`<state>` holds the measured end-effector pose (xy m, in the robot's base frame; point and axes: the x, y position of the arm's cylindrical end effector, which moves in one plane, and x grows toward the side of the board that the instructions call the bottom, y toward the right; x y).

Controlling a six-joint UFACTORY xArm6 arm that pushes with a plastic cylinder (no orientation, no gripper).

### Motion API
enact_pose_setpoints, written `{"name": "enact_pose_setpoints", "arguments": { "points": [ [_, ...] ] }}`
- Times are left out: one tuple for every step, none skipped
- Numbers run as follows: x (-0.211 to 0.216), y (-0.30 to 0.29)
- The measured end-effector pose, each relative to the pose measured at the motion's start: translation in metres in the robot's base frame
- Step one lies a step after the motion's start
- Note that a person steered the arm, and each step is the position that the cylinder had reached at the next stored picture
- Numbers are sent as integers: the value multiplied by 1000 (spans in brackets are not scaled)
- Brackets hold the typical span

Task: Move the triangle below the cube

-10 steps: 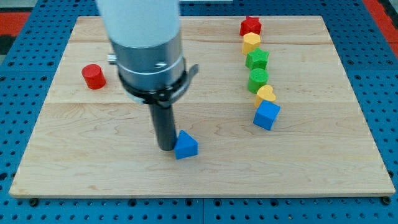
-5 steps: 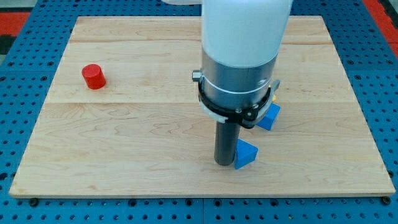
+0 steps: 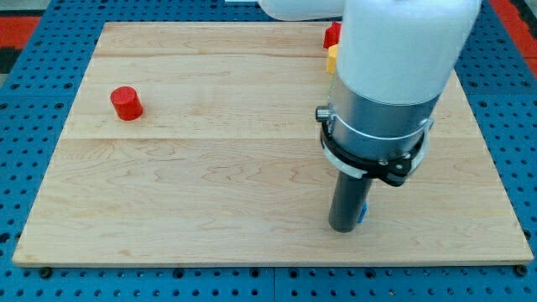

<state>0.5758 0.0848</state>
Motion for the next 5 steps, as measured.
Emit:
{"name": "enact_pose_setpoints", "arguments": {
  "points": [
    [-1, 3],
    [-7, 4],
    [-15, 4],
    [-26, 5],
    [-31, 4]
  ]
}}
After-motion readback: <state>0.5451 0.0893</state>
